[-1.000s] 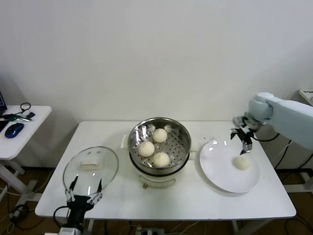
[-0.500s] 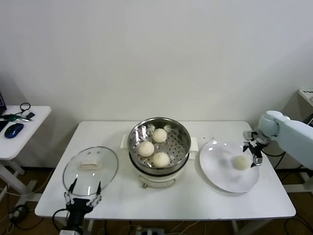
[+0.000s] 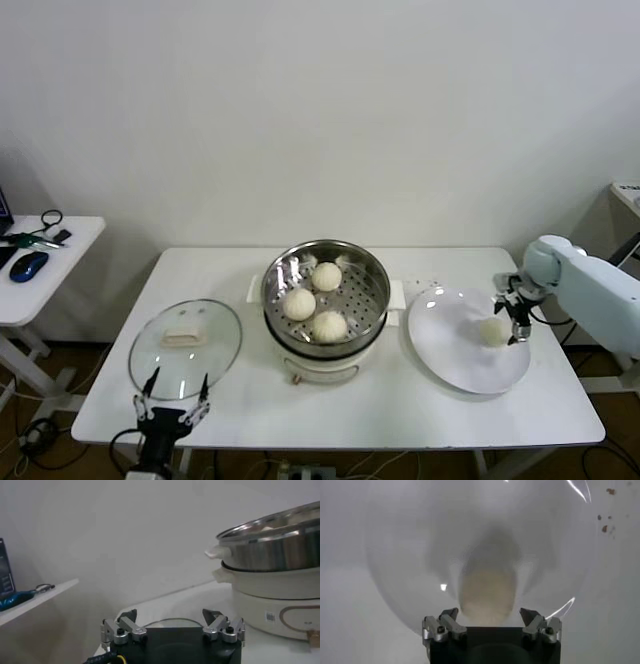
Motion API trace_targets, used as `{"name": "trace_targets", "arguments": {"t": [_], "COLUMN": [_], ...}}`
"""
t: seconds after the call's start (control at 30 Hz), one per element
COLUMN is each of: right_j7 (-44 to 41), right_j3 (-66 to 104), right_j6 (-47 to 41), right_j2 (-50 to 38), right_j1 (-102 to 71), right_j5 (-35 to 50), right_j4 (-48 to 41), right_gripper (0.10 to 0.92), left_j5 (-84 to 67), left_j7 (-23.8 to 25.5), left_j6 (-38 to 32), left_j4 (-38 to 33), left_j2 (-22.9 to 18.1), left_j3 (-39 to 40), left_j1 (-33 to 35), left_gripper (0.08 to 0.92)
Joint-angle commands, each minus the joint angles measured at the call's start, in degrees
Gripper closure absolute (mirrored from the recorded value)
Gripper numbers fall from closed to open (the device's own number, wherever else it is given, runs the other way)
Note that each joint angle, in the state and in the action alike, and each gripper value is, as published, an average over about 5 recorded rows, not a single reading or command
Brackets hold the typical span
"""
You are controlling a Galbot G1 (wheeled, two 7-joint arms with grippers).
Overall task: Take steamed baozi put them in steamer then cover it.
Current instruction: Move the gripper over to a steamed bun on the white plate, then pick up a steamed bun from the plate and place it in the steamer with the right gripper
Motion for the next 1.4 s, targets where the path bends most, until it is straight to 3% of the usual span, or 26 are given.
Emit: {"name": "trace_targets", "arguments": {"t": [0.03, 0.23, 0.7, 1.4], "right_j7": [-0.12, -0.33, -0.69, 5.06], "right_j3": [2.69, 2.17, -2.93, -40.14], "right_j6": [0.62, 0.66, -0.27, -13.30], "right_j2": [2.53, 2.78, 2.20, 11.39], "right_j1": [-1.83, -1.64, 3.69, 43.15], "right_j5": [-1.56, -1.39, 3.57, 50.37], "right_j4": [-2.85, -2.85, -1.37, 15.60], "right_gripper": [0.203, 0.209, 0.311, 0.321], "left_j5": [0.09, 0.21, 0.18, 0.79], "left_j7": [0.00, 0.00, 0.03, 0.18], "left_j6": [-0.06, -0.06, -0.28, -1.23], "left_j4": [0.12, 0.15, -0.05, -0.75], "left_j2": [-0.04, 0.01, 0.12, 1.01], "left_j3": [-0.08, 0.03, 0.03, 3.43], "left_j1": [0.11, 0.06, 0.58, 0.93], "left_gripper": [0.177, 0.177, 0.177, 0.177]}}
